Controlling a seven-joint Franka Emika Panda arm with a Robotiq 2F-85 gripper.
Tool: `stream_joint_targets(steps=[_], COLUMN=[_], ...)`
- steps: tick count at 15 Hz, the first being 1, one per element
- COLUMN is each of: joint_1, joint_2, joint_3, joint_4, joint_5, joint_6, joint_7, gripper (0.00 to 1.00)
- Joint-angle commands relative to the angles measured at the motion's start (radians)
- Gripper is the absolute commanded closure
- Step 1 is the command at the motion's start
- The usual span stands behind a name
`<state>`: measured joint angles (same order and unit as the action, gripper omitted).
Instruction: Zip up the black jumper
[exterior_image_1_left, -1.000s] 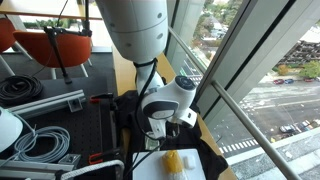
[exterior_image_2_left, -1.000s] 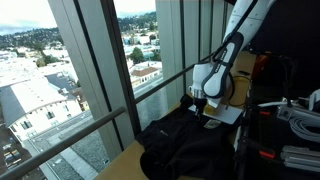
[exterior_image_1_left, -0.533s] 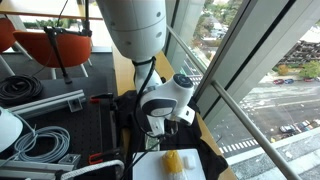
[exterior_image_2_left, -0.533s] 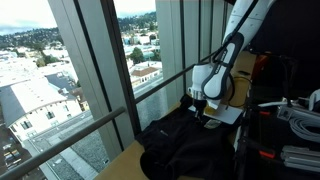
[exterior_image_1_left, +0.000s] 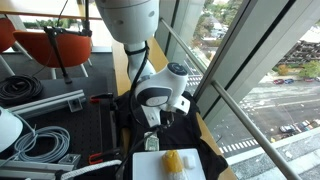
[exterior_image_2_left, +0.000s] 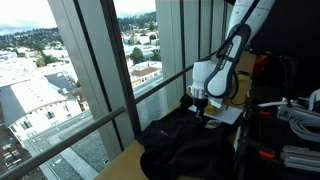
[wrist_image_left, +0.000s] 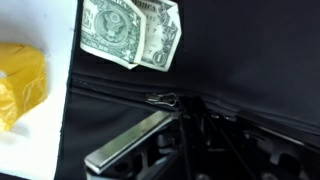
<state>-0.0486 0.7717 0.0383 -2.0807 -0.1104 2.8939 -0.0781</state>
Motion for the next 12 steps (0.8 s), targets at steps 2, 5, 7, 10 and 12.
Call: stream_joint_targets(steps=[2,5,7,10,12], joint_1=[0.132,0.215,0.254,0.276,0.267], joint_2=[-0.135,-0.157,-0.146,-0.113,-0.085], joint_3=[-0.035,-0.065,-0.082,-0.098,-0.097], joint_4=[-0.147,-0.175,-0.166,-0.138,-0.11], joint_5=[-0.009,-0.02,-0.024,-0.024,-0.02], joint_6=[0.048,0.059,0.054,0.047,0.042], joint_7=[0.051,0.079,0.09,0.089,0.079], gripper=[0.98,0.98,0.98,0.98,0.98])
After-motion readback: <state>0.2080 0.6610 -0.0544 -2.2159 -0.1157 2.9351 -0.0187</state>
